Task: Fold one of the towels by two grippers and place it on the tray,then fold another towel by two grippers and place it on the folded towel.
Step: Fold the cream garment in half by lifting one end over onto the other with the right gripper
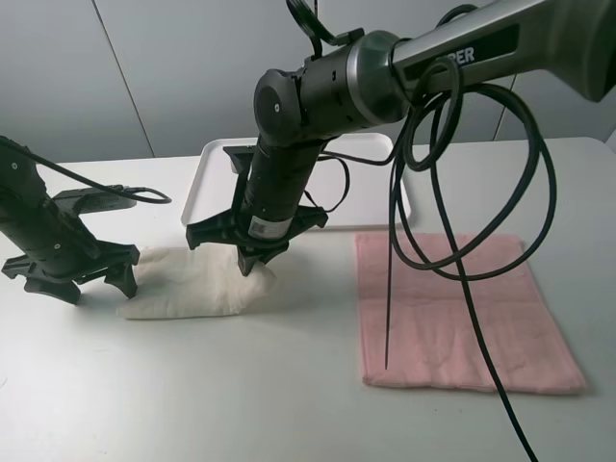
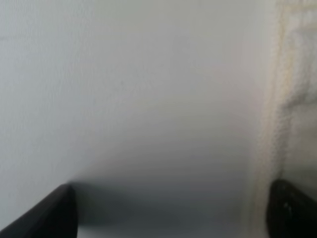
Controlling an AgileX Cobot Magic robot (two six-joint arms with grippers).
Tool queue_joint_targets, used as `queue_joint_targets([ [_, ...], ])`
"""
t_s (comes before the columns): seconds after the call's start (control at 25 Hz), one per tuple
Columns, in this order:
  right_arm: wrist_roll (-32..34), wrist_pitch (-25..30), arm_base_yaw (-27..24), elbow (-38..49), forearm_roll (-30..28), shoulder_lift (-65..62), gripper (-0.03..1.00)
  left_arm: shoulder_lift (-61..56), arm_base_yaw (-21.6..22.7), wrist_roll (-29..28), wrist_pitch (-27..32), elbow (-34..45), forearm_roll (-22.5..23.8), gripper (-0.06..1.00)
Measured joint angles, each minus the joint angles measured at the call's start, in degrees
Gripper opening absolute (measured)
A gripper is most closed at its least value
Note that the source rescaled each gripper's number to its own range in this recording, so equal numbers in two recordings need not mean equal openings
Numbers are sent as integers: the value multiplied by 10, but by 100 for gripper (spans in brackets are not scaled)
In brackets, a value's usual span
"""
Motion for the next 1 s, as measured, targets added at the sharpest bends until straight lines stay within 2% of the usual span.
queue_joint_targets([
  [0.24,-72,-13,0,0,130,-2,6,0,0,0,0,0,0,100],
  [0.48,-118,-39,0,0,220,8,6,0,0,0,1,0,0,100],
  [0.76,-237,-66,0,0,397,44,6,0,0,0,1,0,0,100],
  [1.0,-318,-72,0,0,491,67,6,0,0,0,1,-1,0,100],
])
